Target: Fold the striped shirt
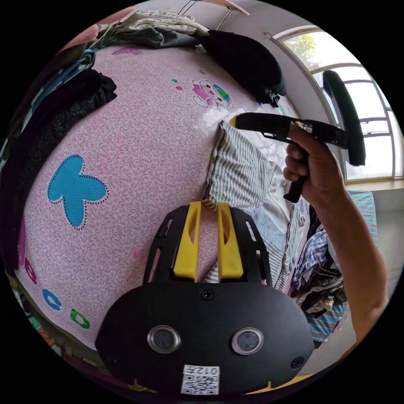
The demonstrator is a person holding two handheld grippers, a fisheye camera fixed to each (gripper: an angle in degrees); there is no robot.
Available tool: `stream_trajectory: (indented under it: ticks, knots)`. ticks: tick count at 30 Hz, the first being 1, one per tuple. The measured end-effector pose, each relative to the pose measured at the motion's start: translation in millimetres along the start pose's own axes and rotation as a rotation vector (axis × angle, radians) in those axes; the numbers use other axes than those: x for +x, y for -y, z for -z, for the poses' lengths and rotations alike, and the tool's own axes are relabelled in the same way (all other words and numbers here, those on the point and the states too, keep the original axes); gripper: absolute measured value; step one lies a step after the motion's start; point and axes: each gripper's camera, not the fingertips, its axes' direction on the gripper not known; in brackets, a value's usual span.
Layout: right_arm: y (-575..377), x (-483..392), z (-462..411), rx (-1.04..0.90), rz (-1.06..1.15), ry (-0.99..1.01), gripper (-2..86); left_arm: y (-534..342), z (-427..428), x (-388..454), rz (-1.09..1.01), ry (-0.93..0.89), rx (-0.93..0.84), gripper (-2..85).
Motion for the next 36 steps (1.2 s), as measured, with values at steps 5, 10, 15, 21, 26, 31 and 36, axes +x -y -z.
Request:
stream_trajectory:
  ticks: [5,10,15,21,26,31,36]
  knots:
    - [12,0,-19,-0.048,0.004,-0.033,4.4,-10,12,-5,0.008,-0.021,0.018,2.2]
    - [9,4,-19,-0.065,0.079,-0.159,1.2,-21,25,1,-0.008,-0.042,0.040,0.4]
    - [-11,53,17,0.016,-0.002,0.006,0.5,-41,62,24,-0.054,-0.114,0.126,0.0]
    - [-63,138,79,0.126,-0.150,0.200,0.4,-77,99,101,-0.178,-0.108,0.200,-0.1]
    - [-138,210,123,0.227,-0.259,0.301,0.3,-114,104,179,-0.295,-0.075,0.208,-0.1]
    - [-208,267,152,0.295,-0.322,0.366,0.3,-153,103,253,-0.389,-0.036,0.219,0.0]
    - [-275,319,172,0.347,-0.369,0.418,0.3,-193,88,334,-0.488,0.002,0.207,0.0]
